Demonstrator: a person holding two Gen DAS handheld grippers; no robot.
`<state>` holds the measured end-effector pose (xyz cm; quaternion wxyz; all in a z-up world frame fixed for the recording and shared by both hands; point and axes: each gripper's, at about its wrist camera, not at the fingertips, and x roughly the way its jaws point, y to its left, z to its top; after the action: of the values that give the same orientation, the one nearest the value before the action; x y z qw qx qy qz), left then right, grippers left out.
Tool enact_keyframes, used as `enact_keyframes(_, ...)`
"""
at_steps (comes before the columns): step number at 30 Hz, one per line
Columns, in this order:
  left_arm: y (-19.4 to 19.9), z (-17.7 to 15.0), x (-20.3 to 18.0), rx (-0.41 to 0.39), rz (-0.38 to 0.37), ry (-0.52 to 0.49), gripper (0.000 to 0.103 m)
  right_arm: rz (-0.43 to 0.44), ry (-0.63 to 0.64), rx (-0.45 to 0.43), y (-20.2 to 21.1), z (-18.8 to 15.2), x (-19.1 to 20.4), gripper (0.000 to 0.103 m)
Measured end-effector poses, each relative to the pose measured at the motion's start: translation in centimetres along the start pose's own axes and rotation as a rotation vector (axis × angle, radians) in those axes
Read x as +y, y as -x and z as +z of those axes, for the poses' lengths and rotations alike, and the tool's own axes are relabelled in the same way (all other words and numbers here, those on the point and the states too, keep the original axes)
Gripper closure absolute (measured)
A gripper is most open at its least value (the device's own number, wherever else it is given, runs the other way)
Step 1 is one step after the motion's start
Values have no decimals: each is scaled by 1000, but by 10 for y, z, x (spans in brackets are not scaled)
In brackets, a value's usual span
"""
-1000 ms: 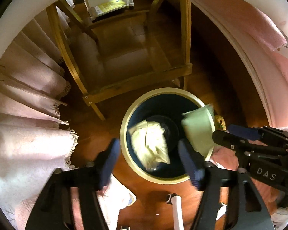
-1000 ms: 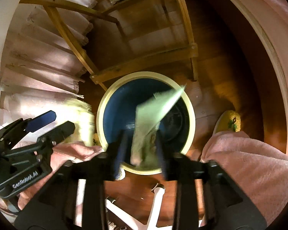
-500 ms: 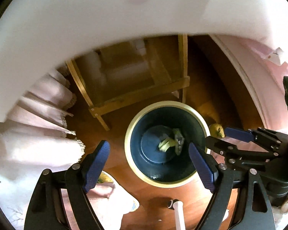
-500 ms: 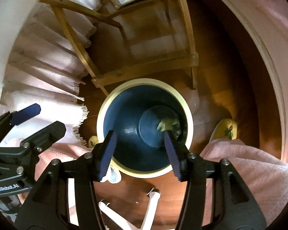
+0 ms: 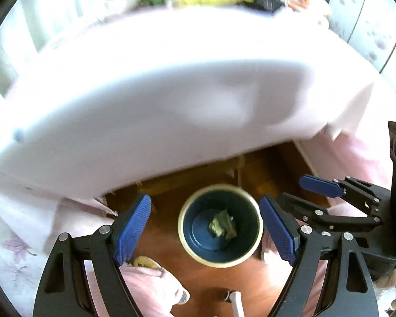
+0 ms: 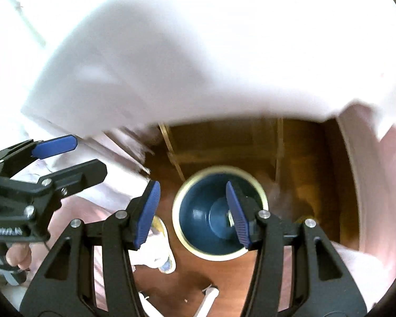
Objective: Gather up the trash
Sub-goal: 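Raise both tools back toward the table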
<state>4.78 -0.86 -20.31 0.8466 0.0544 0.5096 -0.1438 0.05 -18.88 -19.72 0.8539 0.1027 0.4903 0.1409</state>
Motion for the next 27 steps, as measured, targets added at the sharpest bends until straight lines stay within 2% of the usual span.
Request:
enact_keyframes(9,86,55,31,-113,21,77,17,25,134,-155,89,60,49,53)
enact_keyframes(12,109,69,39,-152,59,83,17,28,161,-182,112,84,60,52)
enact_keyframes(15,131,95,49,-178,93,102,17,23,182,-195,130,120,72,52)
enact_keyframes(18,140,120,66,-186,110,141,17,7,196,-212,138,153,82,52)
enact_keyframes(21,148,152,84,-187,89,167,17,-8,194,-214,138,193,88,52)
enact_keyframes(24,145,187,100,-201,122,178,17,-13,180,-200,125,235,90,52)
enact_keyframes(27,132,221,116,-198,115,192,17,-3,155,-171,101,276,88,52)
